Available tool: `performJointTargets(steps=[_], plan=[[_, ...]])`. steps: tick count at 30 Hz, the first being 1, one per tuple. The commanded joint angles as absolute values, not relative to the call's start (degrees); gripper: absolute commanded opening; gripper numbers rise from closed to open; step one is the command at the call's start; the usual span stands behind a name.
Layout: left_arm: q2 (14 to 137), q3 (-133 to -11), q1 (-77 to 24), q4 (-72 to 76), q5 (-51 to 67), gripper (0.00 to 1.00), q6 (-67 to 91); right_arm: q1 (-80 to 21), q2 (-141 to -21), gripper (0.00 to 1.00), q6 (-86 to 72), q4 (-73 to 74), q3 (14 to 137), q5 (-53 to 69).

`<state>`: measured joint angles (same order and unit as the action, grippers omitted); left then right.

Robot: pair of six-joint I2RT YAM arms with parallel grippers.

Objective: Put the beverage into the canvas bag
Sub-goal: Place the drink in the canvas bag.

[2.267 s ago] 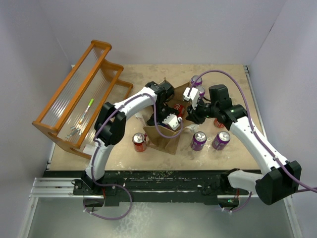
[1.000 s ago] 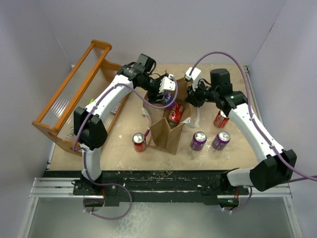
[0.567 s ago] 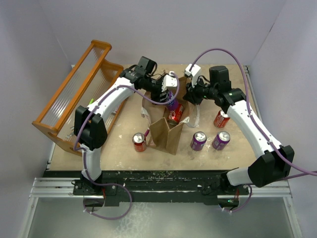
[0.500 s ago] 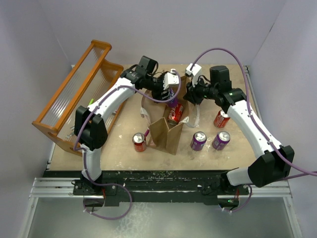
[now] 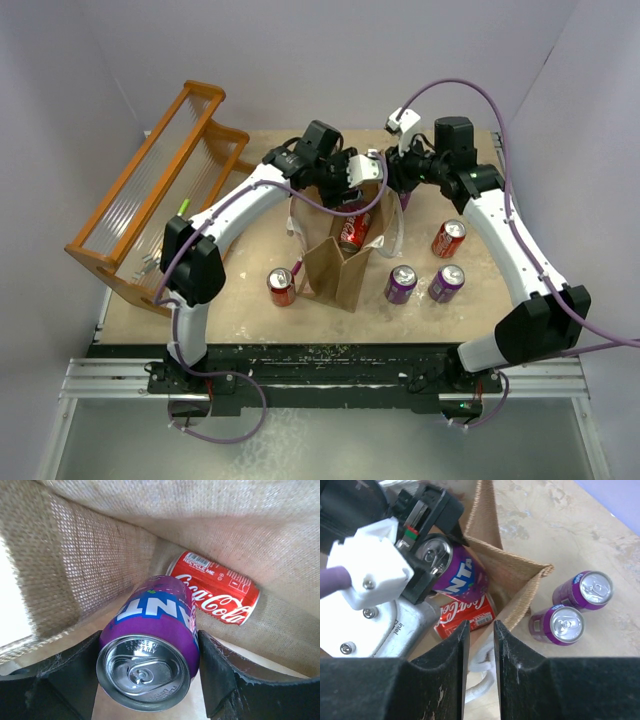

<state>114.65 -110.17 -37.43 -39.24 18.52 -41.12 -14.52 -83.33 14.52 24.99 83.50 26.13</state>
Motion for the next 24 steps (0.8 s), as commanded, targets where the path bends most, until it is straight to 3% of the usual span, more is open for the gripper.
performJointTargets(steps=[1,12,24], plan=[[115.5,-113.2,-36.9,-36.0,15.9,0.0,-41.4,-13.0,-85.2,0.29,13.8,26.4,87.5,25.1],[120.7,-114.9,-37.7,-35.0,14.4,0.0,-40.3,-12.4,-87.6,0.35,19.4,31.8,88.0,26.8],[127.7,-116.6,-39.4,-36.3,12.3,0.0,-41.7,-11.4,-87.5,0.36,25.6,35.6,86.9,27.6]])
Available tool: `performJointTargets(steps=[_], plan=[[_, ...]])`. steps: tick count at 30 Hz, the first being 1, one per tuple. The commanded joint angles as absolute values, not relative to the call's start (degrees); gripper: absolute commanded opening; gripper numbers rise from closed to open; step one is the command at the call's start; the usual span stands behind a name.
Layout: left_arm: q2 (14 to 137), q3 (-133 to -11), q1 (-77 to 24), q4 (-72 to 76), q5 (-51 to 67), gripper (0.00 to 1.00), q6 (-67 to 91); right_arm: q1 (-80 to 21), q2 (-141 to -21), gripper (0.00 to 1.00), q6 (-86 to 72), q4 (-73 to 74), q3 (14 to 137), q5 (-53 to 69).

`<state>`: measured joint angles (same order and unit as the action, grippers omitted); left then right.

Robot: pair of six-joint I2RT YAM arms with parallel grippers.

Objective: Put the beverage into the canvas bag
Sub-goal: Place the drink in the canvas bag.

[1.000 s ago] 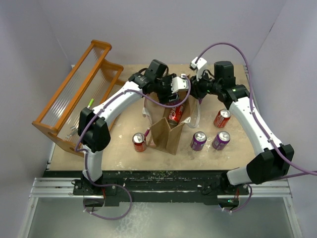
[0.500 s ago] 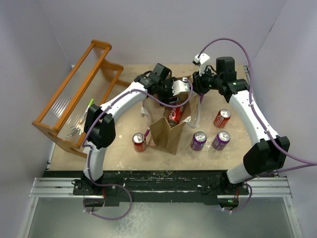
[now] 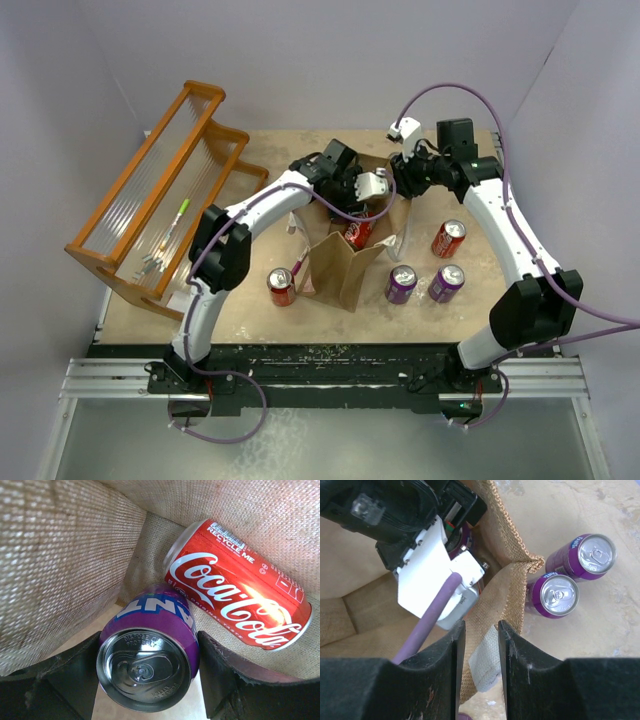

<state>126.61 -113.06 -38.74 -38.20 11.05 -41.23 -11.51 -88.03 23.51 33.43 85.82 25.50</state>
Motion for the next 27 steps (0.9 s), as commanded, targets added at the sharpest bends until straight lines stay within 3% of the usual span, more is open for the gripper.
performJointTargets(steps=[1,6,15,20,24,27], plan=[[128.0,-116.6,-39.6,-37.2,12.9,0.0,-42.2,-11.3,-87.4,0.36,25.6,35.4,86.6,27.7],[131.3,-120.3,-39.6,-41.2,13.3,0.01,-39.7,-11.3,-86.5,0.37,24.3,34.2,85.2,28.2],[130.6,-124.5,-39.6,-41.1,14.7,0.6,-33.0,-11.3,-81.7,0.38,24.5,30.6,80.3,28.9],[127.1,-124.6,-39.6,-40.6,15.3,0.86,-31.8,-11.3,-77.5,0.39,23.6,27.2,75.4,29.7],[124.1,-124.7,-39.6,-39.8,15.3,1.0,-29.7,-11.3,-75.2,0.39,22.8,25.4,73.1,30.3],[121.8,-124.6,-39.6,-39.4,15.9,0.99,-28.6,-11.3,-74.7,0.39,22.6,25.8,73.5,30.8]])
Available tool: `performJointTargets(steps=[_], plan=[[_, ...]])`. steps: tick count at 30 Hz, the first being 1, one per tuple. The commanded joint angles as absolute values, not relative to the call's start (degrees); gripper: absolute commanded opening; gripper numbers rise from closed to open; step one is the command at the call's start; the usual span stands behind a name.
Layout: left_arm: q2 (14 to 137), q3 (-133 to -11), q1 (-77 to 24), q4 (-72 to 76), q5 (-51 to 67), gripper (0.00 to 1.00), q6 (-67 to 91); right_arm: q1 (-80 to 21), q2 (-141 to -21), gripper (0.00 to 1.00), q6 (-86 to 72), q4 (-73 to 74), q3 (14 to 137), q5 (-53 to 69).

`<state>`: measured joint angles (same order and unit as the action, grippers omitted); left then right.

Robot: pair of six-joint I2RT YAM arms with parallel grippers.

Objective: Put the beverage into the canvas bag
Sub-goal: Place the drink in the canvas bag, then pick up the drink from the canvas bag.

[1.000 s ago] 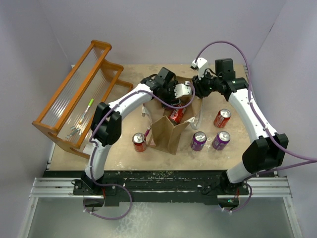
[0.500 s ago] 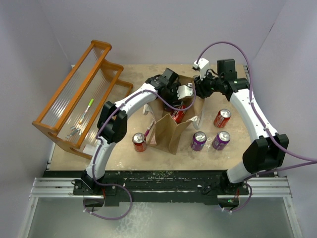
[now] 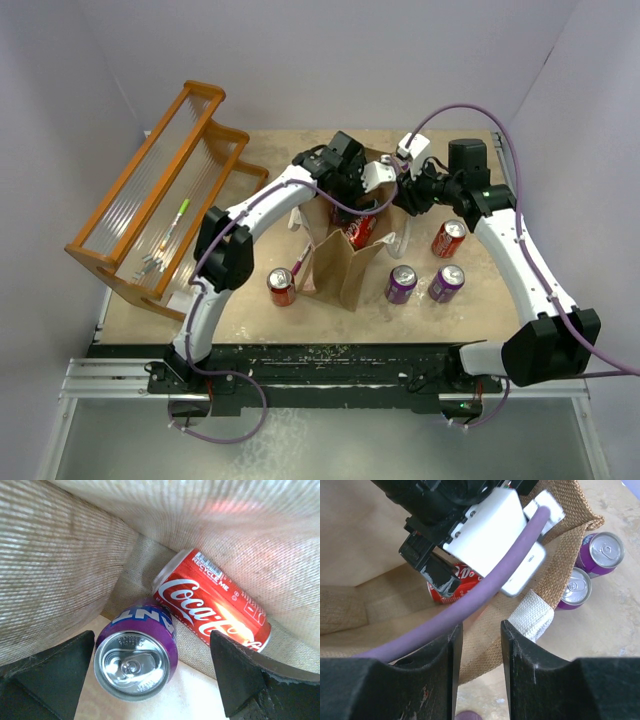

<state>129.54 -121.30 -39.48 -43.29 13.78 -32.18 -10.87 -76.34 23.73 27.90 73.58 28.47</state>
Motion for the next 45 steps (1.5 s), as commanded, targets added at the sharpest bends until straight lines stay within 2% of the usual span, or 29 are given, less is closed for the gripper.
performJointTargets(steps=[1,6,11,15,20,26,31,35,40,45], plan=[[120.9,-124.4,-39.6,-39.4,15.9,0.99,-28.4,-11.3,-74.6,0.39,22.5,25.8,73.6,31.0],[115.7,-120.4,-39.6,-40.1,18.3,0.99,-26.2,-11.3,-74.5,0.4,21.9,26.0,74.9,31.2],[108.4,-109.6,-40.0,-37.4,21.9,1.0,-20.1,-11.3,-74.8,0.4,19.9,25.8,76.2,31.3],[105.2,-102.8,-40.8,-35.7,23.1,0.97,-18.1,-11.3,-74.7,0.4,19.3,26.0,75.7,31.1],[108.0,-102.3,-41.1,-37.8,20.8,0.91,-13.6,-11.3,-73.9,0.4,18.7,26.3,75.1,30.9],[112.2,-102.2,-41.3,-38.8,17.5,0.91,-7.0,-11.3,-73.2,0.41,17.8,26.5,74.7,29.4],[115.5,-102.0,-41.8,-40.6,14.2,0.93,0.8,-11.3,-72.4,0.41,17.0,25.1,73.9,27.9],[118.7,-101.2,-41.8,-39.2,11.8,1.0,4.4,-11.3,-72.3,0.41,16.6,24.9,73.8,27.4],[119.7,-96.4,-42.1,-31.2,9.6,0.99,7.0,-11.3,-71.9,0.41,16.8,26.2,73.5,27.4],[123.7,-97.5,-43.4,-30.5,8.6,0.99,7.5,-11.3,-72.1,0.41,16.6,25.7,73.0,27.1]])
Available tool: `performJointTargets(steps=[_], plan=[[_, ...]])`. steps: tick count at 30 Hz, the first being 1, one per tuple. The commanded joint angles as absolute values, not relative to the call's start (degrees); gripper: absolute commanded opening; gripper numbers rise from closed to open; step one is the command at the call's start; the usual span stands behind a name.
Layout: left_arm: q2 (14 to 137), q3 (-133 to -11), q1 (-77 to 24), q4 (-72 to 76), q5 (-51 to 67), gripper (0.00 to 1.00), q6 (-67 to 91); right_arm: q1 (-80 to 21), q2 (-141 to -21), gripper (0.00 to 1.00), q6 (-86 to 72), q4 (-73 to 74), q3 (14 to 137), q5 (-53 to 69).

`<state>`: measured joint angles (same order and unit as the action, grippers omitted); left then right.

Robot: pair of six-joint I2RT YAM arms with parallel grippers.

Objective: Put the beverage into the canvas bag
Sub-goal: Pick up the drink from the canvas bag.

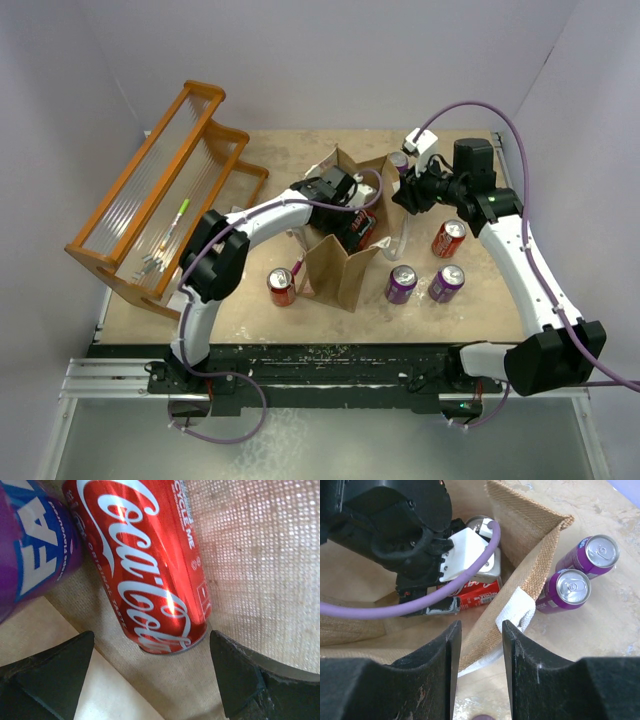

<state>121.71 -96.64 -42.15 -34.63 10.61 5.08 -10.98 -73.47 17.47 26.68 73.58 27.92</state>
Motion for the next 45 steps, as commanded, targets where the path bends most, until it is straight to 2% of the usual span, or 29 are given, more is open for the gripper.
performJointTargets(steps=[1,12,17,21,24,31,38,45], plan=[[124.3,-97.6,-43.5,-30.1,8.2,0.99,7.6,-11.3,-72.3,0.41,16.6,25.3,73.0,27.0],[127.2,-93.3,-46.1,-21.2,4.9,0.98,11.2,-11.3,-74.3,0.41,17.1,26.5,73.0,27.3],[126.3,-87.0,-47.7,-14.6,3.9,0.88,11.3,-11.3,-74.1,0.41,16.9,25.9,71.5,26.8],[126.0,-83.0,-48.9,-11.4,2.7,0.84,12.6,-11.3,-74.1,0.41,16.5,24.6,70.8,26.1],[125.3,-81.1,-49.3,-8.9,1.6,0.74,12.6,-11.3,-74.1,0.41,16.2,24.9,70.8,26.2],[119.3,-81.3,-49.3,-8.6,0.2,0.42,7.6,-11.3,-73.7,0.41,16.4,24.9,71.0,27.0],[111.3,-84.9,-48.8,-14.5,5.1,0.0,-2.1,-11.3,-72.7,0.41,17.8,25.4,72.4,27.1],[105.4,-89.1,-45.6,-22.0,11.0,0.0,-8.5,-11.3,-71.2,0.41,20.0,27.5,73.2,26.4]])
